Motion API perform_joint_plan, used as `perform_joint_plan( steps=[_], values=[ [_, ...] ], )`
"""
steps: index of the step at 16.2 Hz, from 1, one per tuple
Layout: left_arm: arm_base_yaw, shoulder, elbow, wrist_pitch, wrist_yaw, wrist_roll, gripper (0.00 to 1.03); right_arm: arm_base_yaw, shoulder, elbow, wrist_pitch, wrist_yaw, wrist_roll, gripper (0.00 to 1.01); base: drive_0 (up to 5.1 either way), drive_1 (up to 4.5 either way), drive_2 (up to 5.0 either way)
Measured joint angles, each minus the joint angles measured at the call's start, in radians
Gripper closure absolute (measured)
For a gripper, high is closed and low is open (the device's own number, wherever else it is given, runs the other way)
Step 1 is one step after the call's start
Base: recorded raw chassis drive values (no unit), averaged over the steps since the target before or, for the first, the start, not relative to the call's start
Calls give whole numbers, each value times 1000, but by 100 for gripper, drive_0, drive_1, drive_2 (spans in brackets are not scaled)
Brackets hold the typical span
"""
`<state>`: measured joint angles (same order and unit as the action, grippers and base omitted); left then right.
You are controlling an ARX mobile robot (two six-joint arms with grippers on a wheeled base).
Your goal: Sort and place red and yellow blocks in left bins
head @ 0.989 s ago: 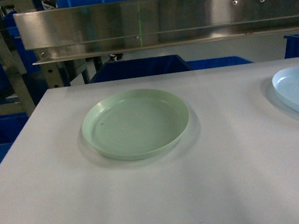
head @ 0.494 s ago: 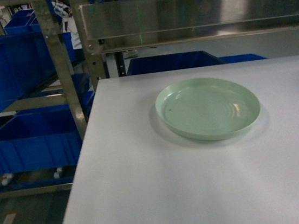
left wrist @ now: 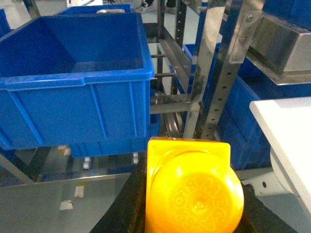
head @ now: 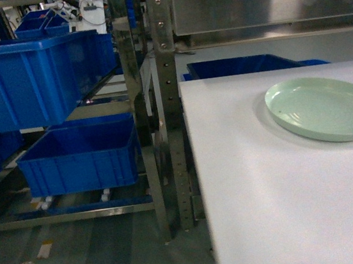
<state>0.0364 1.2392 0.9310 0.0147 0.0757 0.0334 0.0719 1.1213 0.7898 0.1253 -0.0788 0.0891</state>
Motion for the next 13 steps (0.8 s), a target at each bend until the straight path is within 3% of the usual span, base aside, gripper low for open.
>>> perform_joint_plan(
  steps=[13],
  values=[
    [-1, 0, 0, 0, 1, 0, 76, 0, 0, 0, -1, 2, 0, 73, -489, 257, 257]
  ],
)
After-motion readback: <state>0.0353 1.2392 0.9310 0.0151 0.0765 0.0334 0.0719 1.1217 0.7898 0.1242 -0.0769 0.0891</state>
